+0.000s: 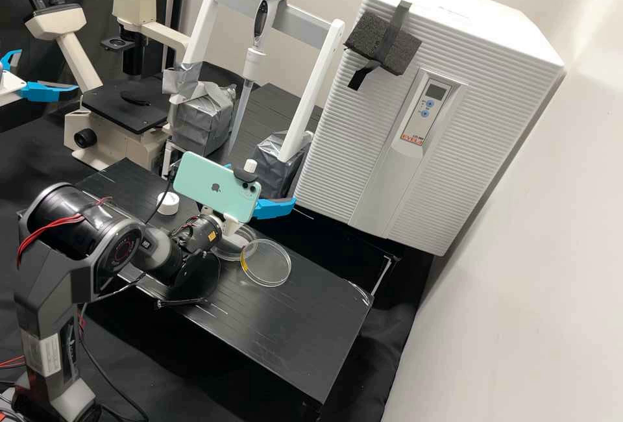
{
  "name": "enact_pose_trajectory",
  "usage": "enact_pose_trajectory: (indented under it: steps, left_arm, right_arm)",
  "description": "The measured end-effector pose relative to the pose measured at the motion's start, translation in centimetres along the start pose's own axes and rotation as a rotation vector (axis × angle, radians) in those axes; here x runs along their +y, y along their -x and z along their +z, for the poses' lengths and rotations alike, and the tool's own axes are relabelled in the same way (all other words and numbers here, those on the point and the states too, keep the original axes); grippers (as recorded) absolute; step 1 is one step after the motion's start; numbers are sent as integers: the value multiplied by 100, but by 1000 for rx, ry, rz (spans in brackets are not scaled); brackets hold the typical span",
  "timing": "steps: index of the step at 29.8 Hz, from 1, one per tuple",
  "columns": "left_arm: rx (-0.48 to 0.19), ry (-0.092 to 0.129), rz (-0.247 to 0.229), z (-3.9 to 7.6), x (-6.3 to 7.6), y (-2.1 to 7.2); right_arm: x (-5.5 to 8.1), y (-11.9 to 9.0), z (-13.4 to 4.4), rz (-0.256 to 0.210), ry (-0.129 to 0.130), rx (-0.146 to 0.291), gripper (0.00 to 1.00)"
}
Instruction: Close the bottle
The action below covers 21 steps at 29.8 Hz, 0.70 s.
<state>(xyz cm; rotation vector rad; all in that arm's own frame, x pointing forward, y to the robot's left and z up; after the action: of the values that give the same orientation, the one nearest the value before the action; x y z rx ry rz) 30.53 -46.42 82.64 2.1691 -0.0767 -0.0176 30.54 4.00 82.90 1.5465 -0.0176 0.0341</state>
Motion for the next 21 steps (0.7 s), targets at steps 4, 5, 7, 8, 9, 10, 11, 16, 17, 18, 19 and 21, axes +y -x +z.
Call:
enact_pose_trajectory:
  steps: [4, 5, 7, 8, 9, 10, 11, 16, 17, 18, 19, 21]
  left_arm:
    - [0, 0, 0, 0, 0, 0]
    - [-2, -1, 0, 1, 0, 0]
    - [-3, -2, -1, 3, -1, 0]
    - [-5, -3, -1, 4, -1, 0]
    - [-8, -5, -2, 7, -1, 0]
    - [-19, -10, -2, 12, -4, 4]
    - [-27, -8, -3, 9, -6, 8]
    - [-148, 53, -1, 32, -62, 129]
    - [-179, 67, 0, 43, -79, 166]
    - [-204, 79, 3, 49, -92, 200]
    - [-221, 88, 2, 52, -103, 226]
    - [-258, 115, -9, 69, -117, 284]
  right_arm:
    - [0, 0, 0, 0, 0, 0, 100]
    - [0, 0, 0, 0, 0, 0, 100]
    - [0, 0, 0, 0, 0, 0, 100]
    - [0, 0, 0, 0, 0, 0, 100]
    - [0, 0, 0, 0, 0, 0, 100]
    - [0, 0, 0, 0, 0, 0, 100]
    - [0, 0, 0, 0, 0, 0, 100]
    - [0, 0, 0, 0, 0, 0, 100]
    - [0, 0, 0, 0, 0, 0, 100]
    - [0, 0, 0, 0, 0, 0, 100]
    - [0, 0, 0, 0, 0, 0, 100]
    - [0, 0, 0, 0, 0, 0, 100]
